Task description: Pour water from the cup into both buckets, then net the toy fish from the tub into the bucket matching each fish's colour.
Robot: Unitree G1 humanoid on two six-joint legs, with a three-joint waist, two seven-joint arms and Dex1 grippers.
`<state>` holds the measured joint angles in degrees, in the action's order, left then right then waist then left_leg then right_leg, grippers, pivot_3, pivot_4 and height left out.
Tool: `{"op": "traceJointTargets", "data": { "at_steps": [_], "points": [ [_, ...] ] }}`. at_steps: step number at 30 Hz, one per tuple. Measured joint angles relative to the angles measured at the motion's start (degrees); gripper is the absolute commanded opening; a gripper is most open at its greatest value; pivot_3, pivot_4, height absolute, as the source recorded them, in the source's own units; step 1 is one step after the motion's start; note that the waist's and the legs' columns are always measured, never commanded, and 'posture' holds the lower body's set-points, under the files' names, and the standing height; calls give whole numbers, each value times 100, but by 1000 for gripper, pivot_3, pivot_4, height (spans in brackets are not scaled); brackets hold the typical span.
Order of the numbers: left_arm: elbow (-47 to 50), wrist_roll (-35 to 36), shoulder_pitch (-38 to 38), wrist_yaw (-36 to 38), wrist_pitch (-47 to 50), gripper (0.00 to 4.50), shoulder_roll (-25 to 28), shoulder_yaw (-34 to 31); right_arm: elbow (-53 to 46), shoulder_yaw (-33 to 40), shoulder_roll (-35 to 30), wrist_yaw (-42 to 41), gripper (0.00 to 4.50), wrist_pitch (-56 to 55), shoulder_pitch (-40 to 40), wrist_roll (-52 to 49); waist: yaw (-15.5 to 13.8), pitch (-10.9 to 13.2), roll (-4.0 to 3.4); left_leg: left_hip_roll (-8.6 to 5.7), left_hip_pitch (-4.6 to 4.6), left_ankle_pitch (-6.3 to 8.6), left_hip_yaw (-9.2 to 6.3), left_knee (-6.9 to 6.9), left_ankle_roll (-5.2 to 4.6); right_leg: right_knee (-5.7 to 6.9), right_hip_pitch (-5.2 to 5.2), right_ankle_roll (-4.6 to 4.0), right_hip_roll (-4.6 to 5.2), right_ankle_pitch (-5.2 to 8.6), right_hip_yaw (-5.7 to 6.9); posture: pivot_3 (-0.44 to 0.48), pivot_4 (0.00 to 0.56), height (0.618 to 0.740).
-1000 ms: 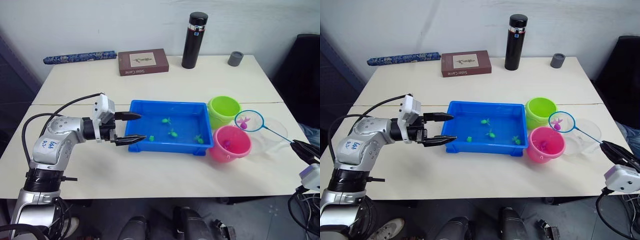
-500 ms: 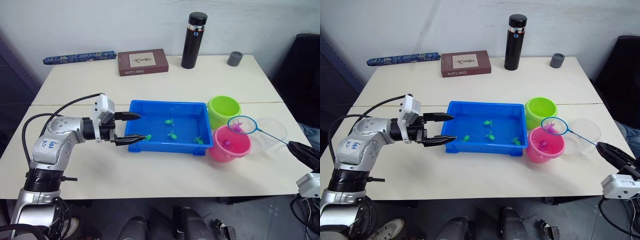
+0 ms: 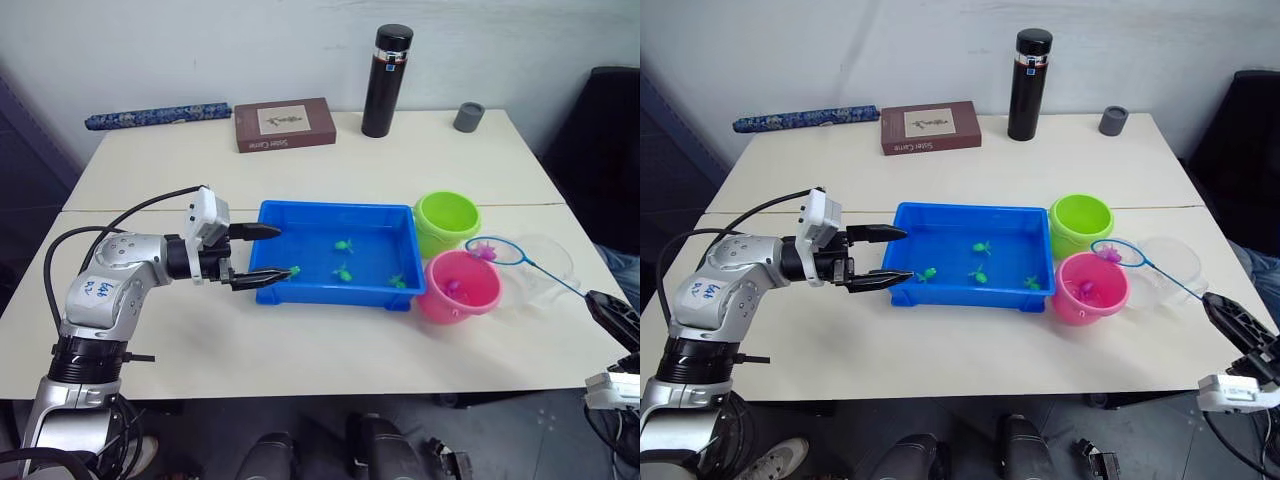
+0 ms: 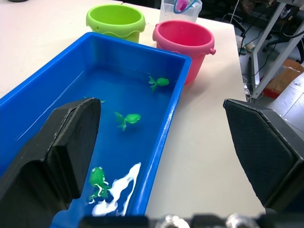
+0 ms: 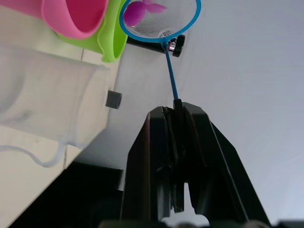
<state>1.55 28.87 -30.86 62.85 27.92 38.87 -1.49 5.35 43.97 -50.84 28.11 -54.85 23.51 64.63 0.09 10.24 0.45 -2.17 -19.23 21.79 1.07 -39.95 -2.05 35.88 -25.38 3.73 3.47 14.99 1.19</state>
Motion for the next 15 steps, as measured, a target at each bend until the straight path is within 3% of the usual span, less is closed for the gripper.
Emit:
{"op": "traceJointTargets", "data": {
  "at_steps": [6,15],
  "points": [
    [-16,-10,-6,5,-37,4460,-6,11,-99,-244,-14,1086,0,653,452,364,8,0,0,0,3,-1,3,5,2,-1,0,-2,-2,1,-4,0,150,739],
    [-20,-13,-6,51,-56,4460,-6,12,-234,-565,-290,1678,0,1147,732,381,14,0,0,0,5,-1,10,6,1,0,0,-2,-5,1,-12,0,150,739]
  ]
}}
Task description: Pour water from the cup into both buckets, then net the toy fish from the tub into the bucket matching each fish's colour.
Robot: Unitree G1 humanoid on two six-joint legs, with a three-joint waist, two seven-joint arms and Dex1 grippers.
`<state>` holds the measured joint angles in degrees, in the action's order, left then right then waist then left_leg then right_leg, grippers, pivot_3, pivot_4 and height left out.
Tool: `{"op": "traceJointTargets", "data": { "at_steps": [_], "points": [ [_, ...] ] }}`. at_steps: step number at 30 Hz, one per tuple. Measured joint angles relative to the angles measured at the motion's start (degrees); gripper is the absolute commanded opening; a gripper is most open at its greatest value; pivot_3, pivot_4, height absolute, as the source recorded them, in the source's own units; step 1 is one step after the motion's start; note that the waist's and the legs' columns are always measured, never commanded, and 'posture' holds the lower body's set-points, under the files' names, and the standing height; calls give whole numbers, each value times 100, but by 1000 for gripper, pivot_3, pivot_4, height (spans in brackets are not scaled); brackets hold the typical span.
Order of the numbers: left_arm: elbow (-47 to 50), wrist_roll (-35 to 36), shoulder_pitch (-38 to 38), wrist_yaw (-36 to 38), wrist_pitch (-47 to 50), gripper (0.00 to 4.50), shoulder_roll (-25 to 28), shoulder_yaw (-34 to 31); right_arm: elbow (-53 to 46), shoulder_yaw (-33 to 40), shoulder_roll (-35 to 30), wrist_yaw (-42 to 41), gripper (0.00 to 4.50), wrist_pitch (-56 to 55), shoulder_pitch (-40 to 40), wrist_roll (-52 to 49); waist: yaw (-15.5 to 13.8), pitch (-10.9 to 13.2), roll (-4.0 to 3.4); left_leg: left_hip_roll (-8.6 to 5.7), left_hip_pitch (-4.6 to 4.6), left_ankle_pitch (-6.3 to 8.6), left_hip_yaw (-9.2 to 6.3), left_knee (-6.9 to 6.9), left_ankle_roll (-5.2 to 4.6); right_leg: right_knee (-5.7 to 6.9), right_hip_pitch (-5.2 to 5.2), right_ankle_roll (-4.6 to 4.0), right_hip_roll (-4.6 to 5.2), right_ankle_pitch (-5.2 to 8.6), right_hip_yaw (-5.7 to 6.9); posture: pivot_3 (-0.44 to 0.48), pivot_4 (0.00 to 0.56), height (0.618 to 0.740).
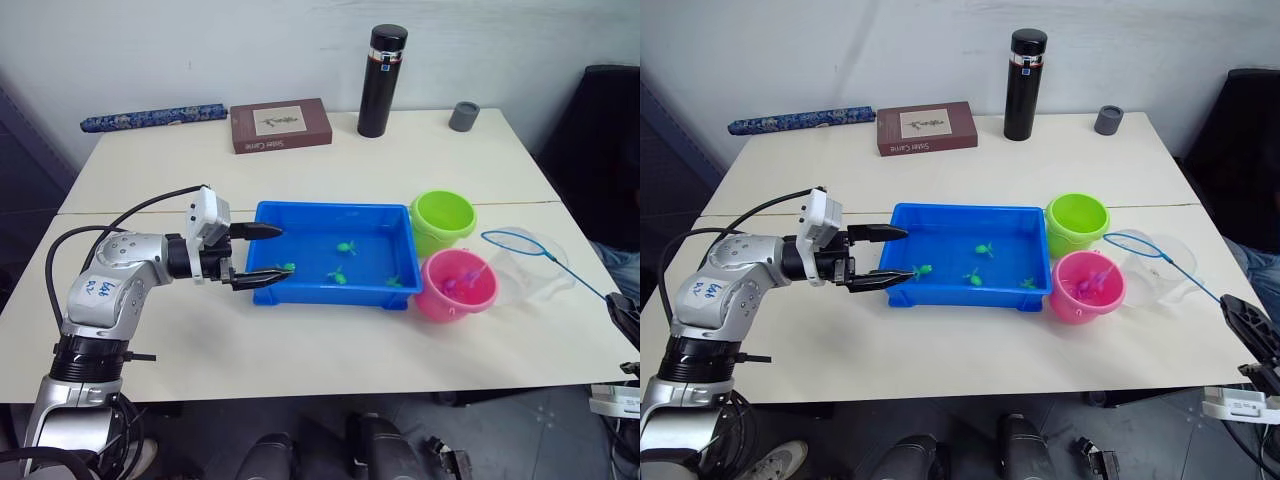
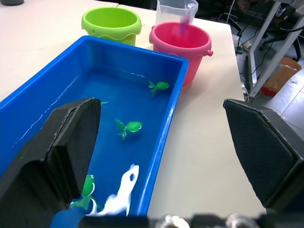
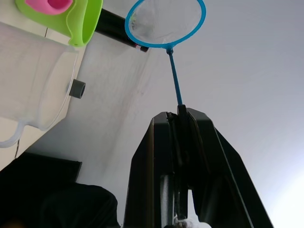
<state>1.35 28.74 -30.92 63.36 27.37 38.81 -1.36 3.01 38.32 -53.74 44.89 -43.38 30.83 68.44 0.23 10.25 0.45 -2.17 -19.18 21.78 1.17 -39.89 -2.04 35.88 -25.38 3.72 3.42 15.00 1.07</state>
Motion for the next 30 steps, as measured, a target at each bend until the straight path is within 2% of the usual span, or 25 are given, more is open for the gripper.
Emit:
{"op": "traceJointTargets", "data": {
  "at_steps": [7,10,14,18,21,30],
  "points": [
    [-5,-1,0,6,-5,4460,0,0,-83,-343,-236,-21,0,110,-153,-263,4,0,0,1,1,0,0,0,-1,-1,0,1,-2,0,-1,0,150,739],
    [-31,-4,-11,23,-5,4460,-2,19,-90,-857,-492,-553,0,-78,-769,-940,80,1,4,0,4,-3,9,-2,-5,2,1,6,-3,-3,-8,0,150,739],
    [-148,-6,-34,53,-9,4460,2,17,-66,-1757,-890,-1829,0,-280,-1876,-2139,139,2,7,2,4,-4,8,-2,-8,5,0,7,-6,-4,-8,0,150,739],
    [-199,-19,-25,43,-14,4460,18,-5,-160,-2880,-868,-3639,0,87,-2784,-3894,134,5,12,6,0,-3,3,-3,-9,3,-2,7,-6,-4,-3,0,150,739],
    [-178,-22,9,0,-13,4460,51,-50,-491,-3472,-779,-5086,0,852,-3372,-5045,111,4,12,6,-5,-1,0,-10,-15,2,-2,9,2,-5,2,0,150,739],
    [102,55,397,-212,164,4460,209,-366,-1094,-3832,-192,-7527,0,4049,-5119,-7111,102,4,11,7,-8,3,-6,-11,-20,-2,-5,9,9,-6,11,0,150,739]
  ]
}}
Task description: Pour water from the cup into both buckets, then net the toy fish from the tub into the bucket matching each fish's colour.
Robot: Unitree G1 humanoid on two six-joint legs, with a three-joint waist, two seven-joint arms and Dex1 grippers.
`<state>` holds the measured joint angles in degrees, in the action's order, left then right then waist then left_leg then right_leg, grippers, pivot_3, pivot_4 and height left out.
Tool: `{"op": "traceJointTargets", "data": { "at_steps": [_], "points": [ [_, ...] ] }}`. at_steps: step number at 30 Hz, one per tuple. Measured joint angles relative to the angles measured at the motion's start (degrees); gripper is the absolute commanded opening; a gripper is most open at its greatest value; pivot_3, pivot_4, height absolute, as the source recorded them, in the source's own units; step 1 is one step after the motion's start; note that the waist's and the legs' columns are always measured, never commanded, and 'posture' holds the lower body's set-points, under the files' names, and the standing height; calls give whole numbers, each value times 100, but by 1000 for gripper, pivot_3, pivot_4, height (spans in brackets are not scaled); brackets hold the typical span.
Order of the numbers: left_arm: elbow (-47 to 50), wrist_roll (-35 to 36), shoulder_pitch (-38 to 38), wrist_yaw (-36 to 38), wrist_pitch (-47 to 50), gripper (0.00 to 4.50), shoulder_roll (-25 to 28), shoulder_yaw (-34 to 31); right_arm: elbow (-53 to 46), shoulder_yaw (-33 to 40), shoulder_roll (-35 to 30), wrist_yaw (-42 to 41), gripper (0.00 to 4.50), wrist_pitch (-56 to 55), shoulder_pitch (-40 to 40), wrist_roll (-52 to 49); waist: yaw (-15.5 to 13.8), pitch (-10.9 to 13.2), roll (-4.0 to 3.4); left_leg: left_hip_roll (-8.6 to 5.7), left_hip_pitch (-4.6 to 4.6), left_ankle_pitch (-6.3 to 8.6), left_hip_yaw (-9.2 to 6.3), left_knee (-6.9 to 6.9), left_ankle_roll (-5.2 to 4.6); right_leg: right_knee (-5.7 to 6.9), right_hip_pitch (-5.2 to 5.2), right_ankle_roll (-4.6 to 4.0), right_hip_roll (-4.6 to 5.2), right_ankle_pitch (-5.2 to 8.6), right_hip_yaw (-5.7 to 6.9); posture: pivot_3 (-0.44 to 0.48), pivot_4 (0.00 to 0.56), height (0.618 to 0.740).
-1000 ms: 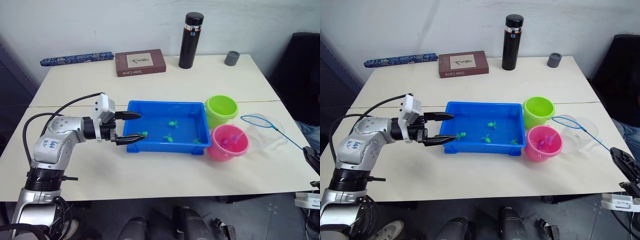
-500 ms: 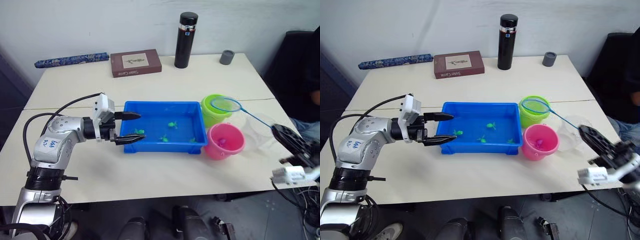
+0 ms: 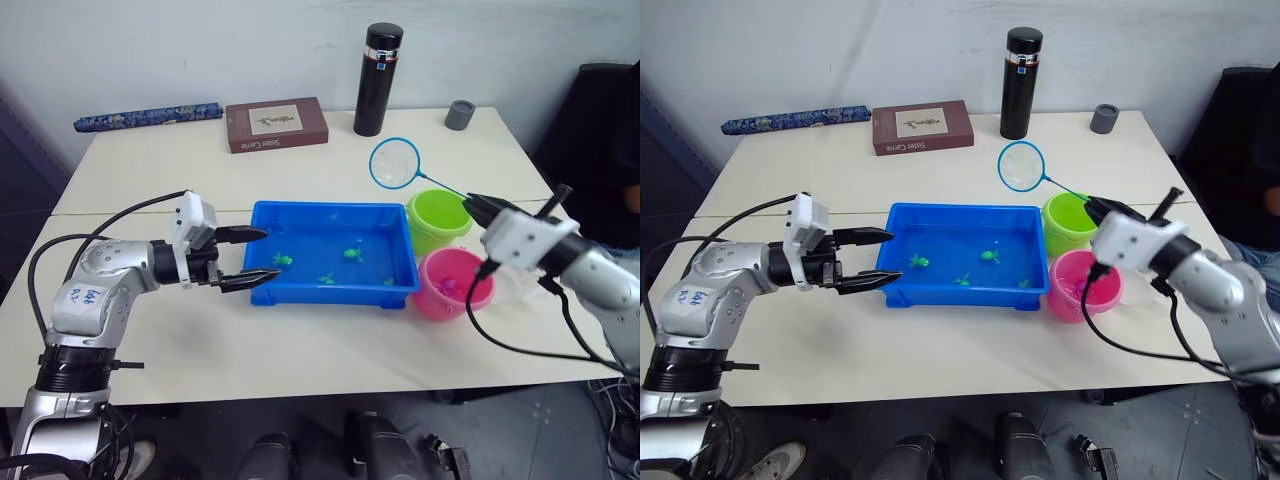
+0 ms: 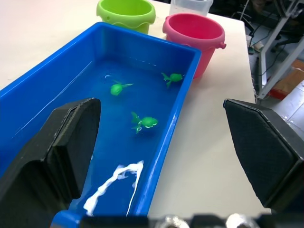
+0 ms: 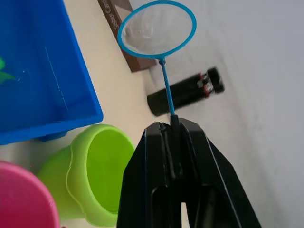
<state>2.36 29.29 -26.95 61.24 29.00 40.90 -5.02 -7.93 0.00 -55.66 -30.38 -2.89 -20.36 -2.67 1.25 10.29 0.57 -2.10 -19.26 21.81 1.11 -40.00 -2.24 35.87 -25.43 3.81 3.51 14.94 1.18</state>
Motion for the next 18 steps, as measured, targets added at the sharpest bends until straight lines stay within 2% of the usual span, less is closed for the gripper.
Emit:
{"op": "traceJointTargets", "data": {
  "at_steps": [6,10,15,18],
  "points": [
    [107,30,294,-45,103,4460,171,-290,-254,-233,-59,-1532,0,1922,-622,-998,-59,1,-2,1,-7,4,-5,4,-3,-7,-4,-2,3,1,8,0,150,739],
    [146,48,409,-60,133,4460,235,-401,-326,-226,-337,-2269,0,2898,-881,-1470,-110,1,-2,1,-8,7,-6,4,-4,-13,-4,-2,5,1,9,0,150,739],
    [179,67,530,-122,203,4460,252,-454,-274,-427,-505,-2676,0,3741,-1464,-1537,-117,2,-3,1,-12,10,-6,4,-6,-18,-4,-2,7,1,11,0,150,739],
    [333,91,560,-187,237,4460,249,-479,-164,-552,-540,-2831,0,3846,-1721,-1391,-116,2,-3,1,-16,11,-7,9,-3,-22,-9,-2,6,1,12,0,150,739]
  ]
}}
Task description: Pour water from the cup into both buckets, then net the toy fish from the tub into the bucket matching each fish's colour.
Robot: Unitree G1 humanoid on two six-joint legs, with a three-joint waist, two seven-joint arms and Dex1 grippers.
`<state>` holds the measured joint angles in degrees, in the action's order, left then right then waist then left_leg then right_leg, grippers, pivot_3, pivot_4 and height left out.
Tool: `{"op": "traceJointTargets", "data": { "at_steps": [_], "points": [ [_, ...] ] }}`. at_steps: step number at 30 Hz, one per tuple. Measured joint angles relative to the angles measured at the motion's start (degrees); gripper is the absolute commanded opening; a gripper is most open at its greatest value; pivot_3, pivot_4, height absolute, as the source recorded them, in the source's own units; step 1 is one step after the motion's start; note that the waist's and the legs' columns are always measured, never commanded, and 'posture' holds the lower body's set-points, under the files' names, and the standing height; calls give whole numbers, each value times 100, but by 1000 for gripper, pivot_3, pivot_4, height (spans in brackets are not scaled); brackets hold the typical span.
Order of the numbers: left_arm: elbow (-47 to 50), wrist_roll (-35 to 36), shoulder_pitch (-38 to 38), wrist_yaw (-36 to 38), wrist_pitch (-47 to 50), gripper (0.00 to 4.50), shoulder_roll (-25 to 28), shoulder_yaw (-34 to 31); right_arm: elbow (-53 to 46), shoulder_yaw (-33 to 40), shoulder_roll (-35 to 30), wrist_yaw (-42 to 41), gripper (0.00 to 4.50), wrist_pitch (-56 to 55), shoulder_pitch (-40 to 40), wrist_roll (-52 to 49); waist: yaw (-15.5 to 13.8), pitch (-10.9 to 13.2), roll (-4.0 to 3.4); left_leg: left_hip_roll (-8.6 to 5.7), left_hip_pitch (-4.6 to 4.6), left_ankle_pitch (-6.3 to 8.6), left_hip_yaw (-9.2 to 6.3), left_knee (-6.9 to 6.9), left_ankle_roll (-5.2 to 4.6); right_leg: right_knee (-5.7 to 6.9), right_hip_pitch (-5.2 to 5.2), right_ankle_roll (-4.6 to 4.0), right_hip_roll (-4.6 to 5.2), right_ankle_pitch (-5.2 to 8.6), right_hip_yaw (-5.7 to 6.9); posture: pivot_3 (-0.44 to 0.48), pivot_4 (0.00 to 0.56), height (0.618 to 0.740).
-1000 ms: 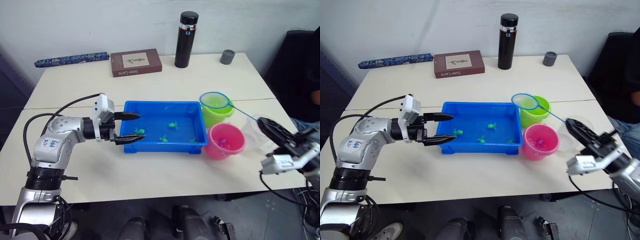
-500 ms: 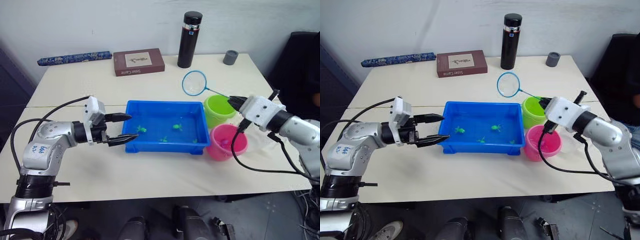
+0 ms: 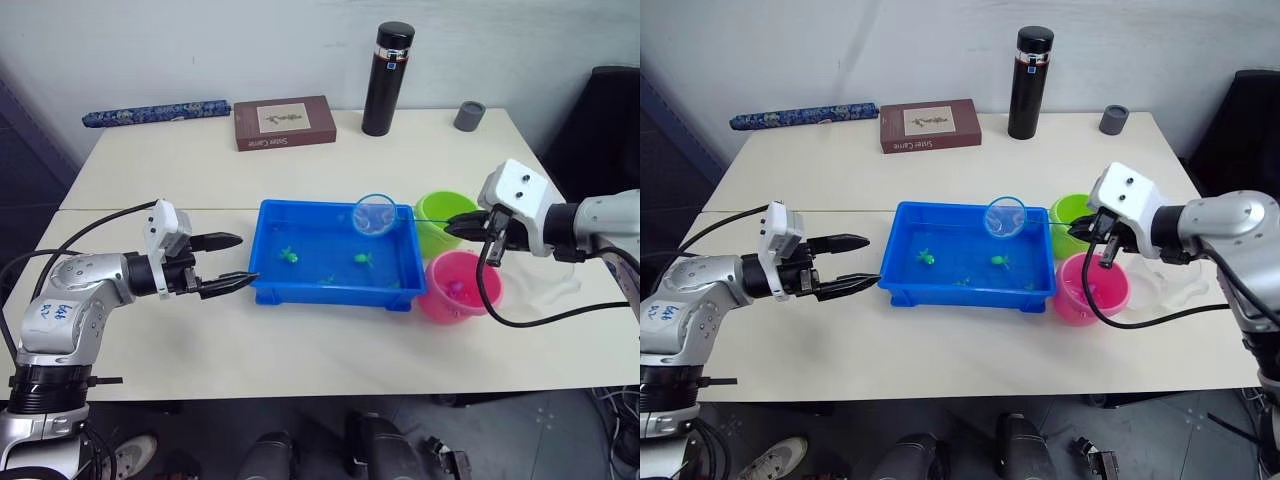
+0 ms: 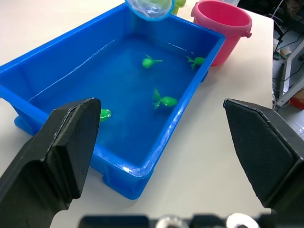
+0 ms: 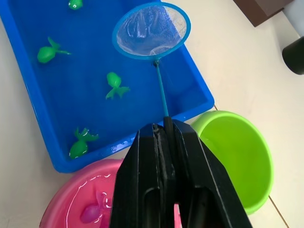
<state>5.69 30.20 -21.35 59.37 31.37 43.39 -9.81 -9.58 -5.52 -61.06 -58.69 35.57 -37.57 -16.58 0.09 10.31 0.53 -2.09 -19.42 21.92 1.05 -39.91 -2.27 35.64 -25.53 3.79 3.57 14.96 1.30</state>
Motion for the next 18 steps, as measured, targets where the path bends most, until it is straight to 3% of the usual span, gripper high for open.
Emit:
{"op": "traceJointTargets", "data": {
  "at_steps": [7,18],
  "points": [
    [113,92,170,-130,84,4460,-44,-20,488,-443,-377,-589,0,-1504,-20,931,2,1,-1,-1,-10,3,1,2,-1,-10,-5,1,0,0,5,0,150,739],
    [305,147,177,-296,151,4460,-56,-21,1480,-769,-330,-738,0,-4454,-136,2223,13,2,-3,0,-8,3,1,-1,4,-7,-5,1,-3,0,8,0,150,739]
  ]
}}
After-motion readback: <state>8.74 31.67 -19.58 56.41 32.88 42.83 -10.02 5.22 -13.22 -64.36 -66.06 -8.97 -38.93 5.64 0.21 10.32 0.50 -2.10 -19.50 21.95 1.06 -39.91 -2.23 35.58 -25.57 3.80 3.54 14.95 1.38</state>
